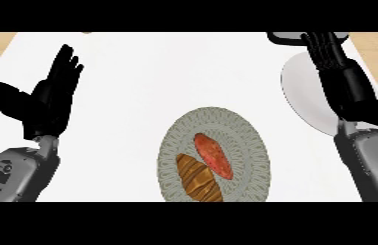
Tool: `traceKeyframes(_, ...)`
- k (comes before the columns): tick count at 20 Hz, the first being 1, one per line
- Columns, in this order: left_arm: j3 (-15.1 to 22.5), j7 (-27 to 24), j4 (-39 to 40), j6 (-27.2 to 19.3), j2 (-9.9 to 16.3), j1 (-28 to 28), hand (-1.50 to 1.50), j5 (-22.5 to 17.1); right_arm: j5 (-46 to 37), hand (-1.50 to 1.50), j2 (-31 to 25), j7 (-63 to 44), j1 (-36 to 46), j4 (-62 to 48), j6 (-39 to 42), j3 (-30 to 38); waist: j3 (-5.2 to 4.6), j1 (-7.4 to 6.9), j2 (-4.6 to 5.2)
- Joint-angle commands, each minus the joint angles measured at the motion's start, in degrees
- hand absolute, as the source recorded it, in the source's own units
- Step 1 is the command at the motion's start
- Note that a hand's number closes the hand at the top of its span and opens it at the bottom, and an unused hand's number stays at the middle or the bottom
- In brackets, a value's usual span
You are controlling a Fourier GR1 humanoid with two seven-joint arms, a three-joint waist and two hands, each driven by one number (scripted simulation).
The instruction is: Pick the sweet potato from the placemat and place it in the plate
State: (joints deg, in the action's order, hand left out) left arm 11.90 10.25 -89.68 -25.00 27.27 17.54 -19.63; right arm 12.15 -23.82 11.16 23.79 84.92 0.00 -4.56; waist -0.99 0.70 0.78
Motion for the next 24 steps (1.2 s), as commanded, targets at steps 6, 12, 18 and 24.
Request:
traceKeyframes(6,5.09,-0.53,3.04,5.62,0.01,-0.68,0.0,1.47,11.37,1.5,7.46,-3.36,6.02,-4.78,28.82,-18.62,1.06,-9.08,2.68)
traceKeyframes(12,4.63,-2.87,7.13,9.15,-0.14,-5.1,0.0,-0.23,5.75,-1.5,7.36,14.87,5.18,-19.92,31.7,-15.48,1.12,-5.19,1.17)
traceKeyframes(18,4.17,-3.16,8.41,9.51,-1.02,-4.56,0.0,0.22,-11.3,-1.5,2.2,31.6,11.58,-28.61,39.87,-22.97,1.17,-3.95,0.25)
traceKeyframes(24,3.03,-4.09,10.32,10.12,-2.13,-5.2,0.0,0.29,-19.42,-1.5,-0.81,39.16,17.41,-34.49,37.17,-27.49,1.08,-2.96,-0.08)
